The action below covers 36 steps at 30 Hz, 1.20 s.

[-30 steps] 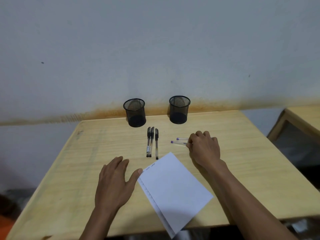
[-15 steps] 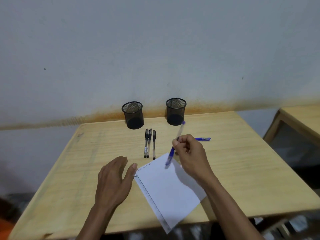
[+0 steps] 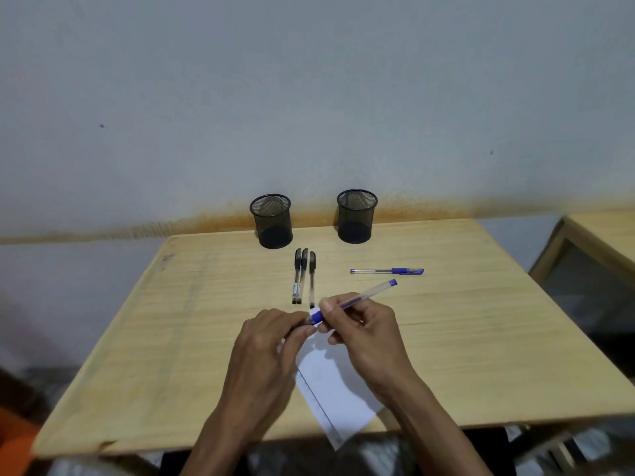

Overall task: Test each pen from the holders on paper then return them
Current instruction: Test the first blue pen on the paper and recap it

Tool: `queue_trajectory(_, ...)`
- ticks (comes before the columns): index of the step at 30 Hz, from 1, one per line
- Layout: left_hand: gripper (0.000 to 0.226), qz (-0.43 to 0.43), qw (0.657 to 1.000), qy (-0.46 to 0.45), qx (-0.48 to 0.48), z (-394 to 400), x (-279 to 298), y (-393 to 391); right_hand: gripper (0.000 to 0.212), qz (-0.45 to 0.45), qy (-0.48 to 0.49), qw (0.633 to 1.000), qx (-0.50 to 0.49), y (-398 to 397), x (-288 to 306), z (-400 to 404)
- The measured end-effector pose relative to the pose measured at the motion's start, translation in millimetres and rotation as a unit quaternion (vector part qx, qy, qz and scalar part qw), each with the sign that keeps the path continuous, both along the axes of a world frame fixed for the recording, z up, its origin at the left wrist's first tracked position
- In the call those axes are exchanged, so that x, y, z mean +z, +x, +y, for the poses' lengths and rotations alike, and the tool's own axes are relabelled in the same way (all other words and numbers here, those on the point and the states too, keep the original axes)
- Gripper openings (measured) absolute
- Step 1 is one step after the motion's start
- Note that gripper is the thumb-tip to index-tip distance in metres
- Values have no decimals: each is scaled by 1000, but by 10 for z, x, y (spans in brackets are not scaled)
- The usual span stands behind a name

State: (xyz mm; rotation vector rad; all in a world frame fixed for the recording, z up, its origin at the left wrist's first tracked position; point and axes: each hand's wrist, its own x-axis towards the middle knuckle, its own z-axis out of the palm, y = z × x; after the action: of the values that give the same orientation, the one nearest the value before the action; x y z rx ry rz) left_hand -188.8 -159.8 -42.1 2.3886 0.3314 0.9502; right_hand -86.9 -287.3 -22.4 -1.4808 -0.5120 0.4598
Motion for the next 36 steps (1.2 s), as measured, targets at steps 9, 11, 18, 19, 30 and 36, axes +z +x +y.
queue_trajectory(9, 20, -55, 994, 76, 52, 181, 34, -140, 23, 44, 27, 998, -36, 193, 25, 175)
queue_trajectory(11, 14, -73, 989, 53, 113, 347, 2, -272, 25, 99, 72, 983, -135, 475, 88, 82)
queue_trajectory(18, 15, 40, 974, -149, 168, 632, -50, -266, 23, 79, 37, 993, -83, 545, 60, 57)
queue_trajectory(19, 9, 49, 974, -139, 172, 648, -68, -195, 24, 79, 21, 993, -80, 471, 9, 91)
queue_trajectory(30, 16, 143, 969, -10, 201, 1019, -504, 201, 23, 89, -14, 991, -96, 269, -203, 45)
queue_trajectory(36, 37, 92, 975, -34, 200, 894, -521, 120, 15, 98, -5, 990, -100, 281, -251, 50)
